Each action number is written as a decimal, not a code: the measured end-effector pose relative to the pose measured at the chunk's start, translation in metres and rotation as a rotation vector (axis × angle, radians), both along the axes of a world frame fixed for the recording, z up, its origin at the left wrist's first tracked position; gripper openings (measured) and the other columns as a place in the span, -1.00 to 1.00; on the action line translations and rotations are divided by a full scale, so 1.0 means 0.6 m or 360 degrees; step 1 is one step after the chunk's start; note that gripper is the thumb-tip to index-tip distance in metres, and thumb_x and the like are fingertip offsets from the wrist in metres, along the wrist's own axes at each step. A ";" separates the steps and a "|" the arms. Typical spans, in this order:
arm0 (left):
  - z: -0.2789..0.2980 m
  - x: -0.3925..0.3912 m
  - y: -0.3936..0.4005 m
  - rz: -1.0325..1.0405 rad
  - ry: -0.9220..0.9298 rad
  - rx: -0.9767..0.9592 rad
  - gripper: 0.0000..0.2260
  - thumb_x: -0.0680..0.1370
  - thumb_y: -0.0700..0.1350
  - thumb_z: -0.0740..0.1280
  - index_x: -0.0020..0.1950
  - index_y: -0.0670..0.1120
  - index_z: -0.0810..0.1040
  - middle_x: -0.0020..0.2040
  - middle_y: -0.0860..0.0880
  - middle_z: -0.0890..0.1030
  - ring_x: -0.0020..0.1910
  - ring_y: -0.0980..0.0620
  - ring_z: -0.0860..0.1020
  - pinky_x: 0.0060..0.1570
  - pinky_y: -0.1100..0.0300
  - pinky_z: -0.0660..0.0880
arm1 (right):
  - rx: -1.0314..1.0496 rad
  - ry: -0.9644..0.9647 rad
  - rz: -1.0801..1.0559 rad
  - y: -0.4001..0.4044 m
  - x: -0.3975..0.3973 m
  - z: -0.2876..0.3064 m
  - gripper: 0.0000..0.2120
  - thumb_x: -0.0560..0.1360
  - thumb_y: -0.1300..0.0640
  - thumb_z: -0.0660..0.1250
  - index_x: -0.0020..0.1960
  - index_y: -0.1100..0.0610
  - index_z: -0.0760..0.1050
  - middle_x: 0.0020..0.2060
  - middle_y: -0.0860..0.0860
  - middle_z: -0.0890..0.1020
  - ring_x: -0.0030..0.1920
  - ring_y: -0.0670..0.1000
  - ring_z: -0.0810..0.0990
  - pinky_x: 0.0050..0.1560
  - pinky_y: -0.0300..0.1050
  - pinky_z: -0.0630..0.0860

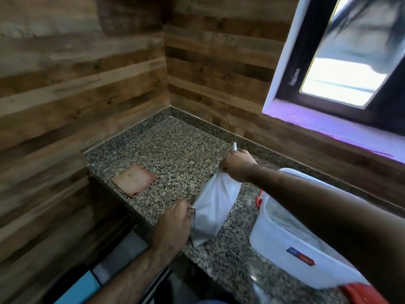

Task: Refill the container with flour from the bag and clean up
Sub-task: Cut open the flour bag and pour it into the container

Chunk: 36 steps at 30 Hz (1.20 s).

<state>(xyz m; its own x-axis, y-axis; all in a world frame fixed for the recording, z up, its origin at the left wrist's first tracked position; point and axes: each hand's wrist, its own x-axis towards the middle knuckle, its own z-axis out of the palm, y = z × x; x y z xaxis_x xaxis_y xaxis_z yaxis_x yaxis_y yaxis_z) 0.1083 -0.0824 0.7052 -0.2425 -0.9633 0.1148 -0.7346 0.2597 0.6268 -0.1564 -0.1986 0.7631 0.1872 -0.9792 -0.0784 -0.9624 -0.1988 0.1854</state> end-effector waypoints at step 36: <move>-0.066 0.040 -0.054 -0.0304 0.0164 -0.0728 -0.78 0.48 -0.19 0.55 -0.31 -0.12 0.59 -0.39 0.07 0.46 -0.35 0.05 0.40 -0.33 0.22 0.34 | 0.0119 -0.0323 -0.0004 0.161 0.170 0.033 -0.85 0.74 0.07 0.21 0.18 -0.04 0.55 -0.17 -0.02 0.62 -0.16 0.05 0.41 -0.06 -0.03 0.32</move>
